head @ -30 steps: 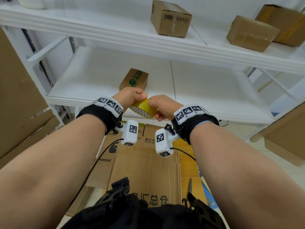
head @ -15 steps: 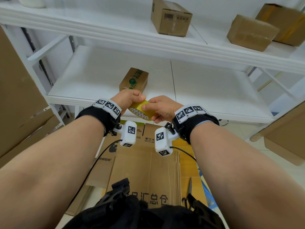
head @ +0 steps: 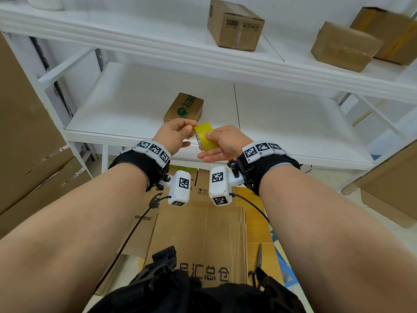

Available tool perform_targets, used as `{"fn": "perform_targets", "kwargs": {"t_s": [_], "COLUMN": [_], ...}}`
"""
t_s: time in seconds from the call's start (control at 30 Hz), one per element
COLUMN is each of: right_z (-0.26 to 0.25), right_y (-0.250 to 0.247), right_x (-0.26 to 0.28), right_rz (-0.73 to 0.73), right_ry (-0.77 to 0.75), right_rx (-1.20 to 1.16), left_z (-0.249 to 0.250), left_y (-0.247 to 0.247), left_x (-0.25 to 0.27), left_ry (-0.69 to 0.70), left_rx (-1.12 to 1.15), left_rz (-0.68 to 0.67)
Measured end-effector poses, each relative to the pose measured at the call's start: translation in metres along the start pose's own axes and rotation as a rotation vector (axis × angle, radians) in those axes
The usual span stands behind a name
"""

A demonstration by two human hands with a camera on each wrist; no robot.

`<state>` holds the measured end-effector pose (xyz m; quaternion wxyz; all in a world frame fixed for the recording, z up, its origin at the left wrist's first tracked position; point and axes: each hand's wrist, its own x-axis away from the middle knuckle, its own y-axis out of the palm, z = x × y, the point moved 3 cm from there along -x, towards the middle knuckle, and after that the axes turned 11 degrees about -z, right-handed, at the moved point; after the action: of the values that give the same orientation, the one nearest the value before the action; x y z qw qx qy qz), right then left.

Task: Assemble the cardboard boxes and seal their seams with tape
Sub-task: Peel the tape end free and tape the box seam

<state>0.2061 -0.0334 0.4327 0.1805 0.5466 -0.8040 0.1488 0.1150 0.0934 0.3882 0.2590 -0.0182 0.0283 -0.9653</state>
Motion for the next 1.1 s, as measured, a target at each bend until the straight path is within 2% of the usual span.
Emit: {"fn": "perform_targets", "kwargs": {"t_s": [0.2,0.37,0.5,0.7,0.87,1.1], "right_z": [0.006,0.01,0.012,0.017,0.014,0.01], "right_y": [-0.007,-0.008,-0.01,-0.009,-0.008,-0.008], "right_x": [0.001,-0.001,-0.001,-0.005,-0.005,-0.005], "right_rz": [0.063,0.062,0.061,0.05,0.017,0.043], "right_ry": [0.007,0.005,0.001,-0.035,-0.063,-0.089], "right_rx": [-0.033,0.001,0.017,0.046,0.058,0.231], "left_z": [0.006,0.015,0.022,0.023,0.031,0.028], "left_y": [0.006,0.012,0.017,0.017,0.019,0.022], "left_x": [-0.001,-0.001,0.0,0.002,-0.001,-0.006], "left_ry": [0.013,0.063,0.083,0.027,0.032,-0.046], "left_rx": [-0.199,-0.389,-0.523,-0.533,-0.669,-0.831], "left_rz": [-0.021,0.061,0.073,0.157,0.203,0.17]}}
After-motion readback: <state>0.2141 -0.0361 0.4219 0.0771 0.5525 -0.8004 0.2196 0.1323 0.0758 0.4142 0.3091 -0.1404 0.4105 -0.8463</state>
